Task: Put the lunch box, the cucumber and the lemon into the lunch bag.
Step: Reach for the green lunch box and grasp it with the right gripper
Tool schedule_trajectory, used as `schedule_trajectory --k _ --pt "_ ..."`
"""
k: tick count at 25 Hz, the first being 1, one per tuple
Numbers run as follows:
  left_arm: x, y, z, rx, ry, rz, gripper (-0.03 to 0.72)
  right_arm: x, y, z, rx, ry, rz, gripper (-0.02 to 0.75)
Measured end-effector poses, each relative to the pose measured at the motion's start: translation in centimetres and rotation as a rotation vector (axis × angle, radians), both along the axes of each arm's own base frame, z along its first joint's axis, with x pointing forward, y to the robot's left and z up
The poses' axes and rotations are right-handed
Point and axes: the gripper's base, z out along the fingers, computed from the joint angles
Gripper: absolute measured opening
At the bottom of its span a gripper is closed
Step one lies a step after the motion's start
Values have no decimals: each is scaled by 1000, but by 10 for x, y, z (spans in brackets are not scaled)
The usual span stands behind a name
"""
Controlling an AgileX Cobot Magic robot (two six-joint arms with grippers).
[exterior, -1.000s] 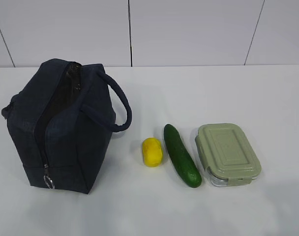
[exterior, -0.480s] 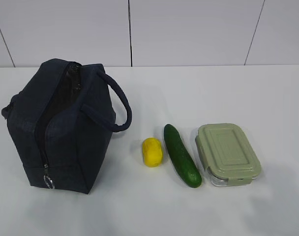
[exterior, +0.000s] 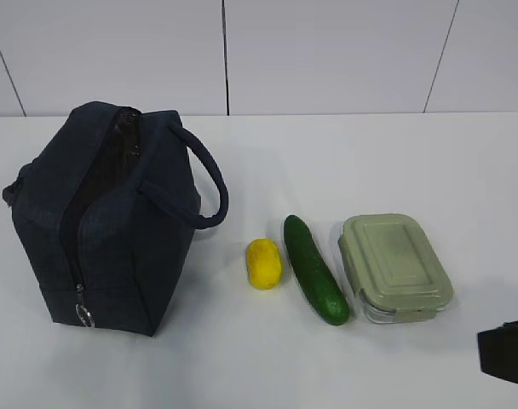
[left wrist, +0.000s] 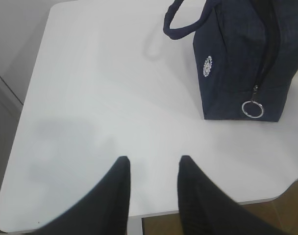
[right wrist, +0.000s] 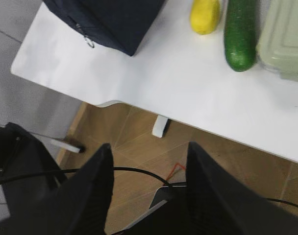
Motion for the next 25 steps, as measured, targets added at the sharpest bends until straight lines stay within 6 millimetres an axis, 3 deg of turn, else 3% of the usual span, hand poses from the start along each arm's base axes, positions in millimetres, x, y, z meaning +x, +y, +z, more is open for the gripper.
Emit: schedule_trajectory --k 8,16,21,25 --pt "0 0 0 0 0 0 237 63 10 -12 3 129 211 368" --pt "0 0 0 2 0 1 237 129 14 -18 23 193 292 369" --pt "0 0 0 2 0 1 237 157 -8 -32 43 242 210 369" --pt "0 0 0 2 0 1 237 167 -29 -41 59 261 139 369"
